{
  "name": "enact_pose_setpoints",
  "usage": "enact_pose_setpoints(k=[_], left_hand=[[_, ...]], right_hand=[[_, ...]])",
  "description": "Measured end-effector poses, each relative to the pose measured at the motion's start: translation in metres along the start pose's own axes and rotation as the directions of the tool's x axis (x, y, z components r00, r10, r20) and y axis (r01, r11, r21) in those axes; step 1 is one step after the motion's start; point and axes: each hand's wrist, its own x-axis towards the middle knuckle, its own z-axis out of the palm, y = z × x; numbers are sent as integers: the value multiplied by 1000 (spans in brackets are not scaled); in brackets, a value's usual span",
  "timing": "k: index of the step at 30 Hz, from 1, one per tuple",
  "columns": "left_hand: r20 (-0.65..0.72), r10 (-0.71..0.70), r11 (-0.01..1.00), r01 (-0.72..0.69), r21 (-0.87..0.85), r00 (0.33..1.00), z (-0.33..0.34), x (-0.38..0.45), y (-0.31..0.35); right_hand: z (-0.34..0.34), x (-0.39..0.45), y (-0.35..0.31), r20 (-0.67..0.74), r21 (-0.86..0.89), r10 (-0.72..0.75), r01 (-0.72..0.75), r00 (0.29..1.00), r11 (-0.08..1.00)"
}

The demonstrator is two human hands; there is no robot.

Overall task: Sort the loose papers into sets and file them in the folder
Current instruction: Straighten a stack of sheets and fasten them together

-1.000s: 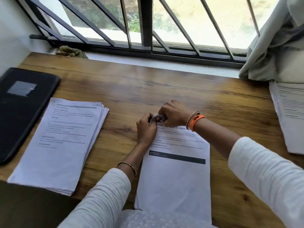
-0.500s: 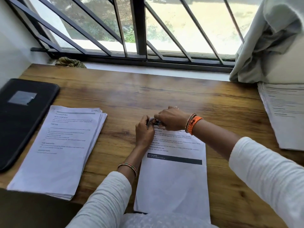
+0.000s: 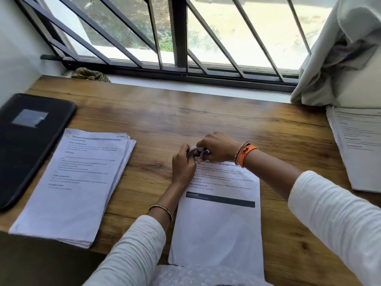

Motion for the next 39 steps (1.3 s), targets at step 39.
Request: enact_pose_setpoints(k=[39], left_hand=[[65, -122, 992, 120, 36, 990, 2, 3, -3]], right_hand=[[38, -27, 5, -166, 174, 189, -160, 968, 972]])
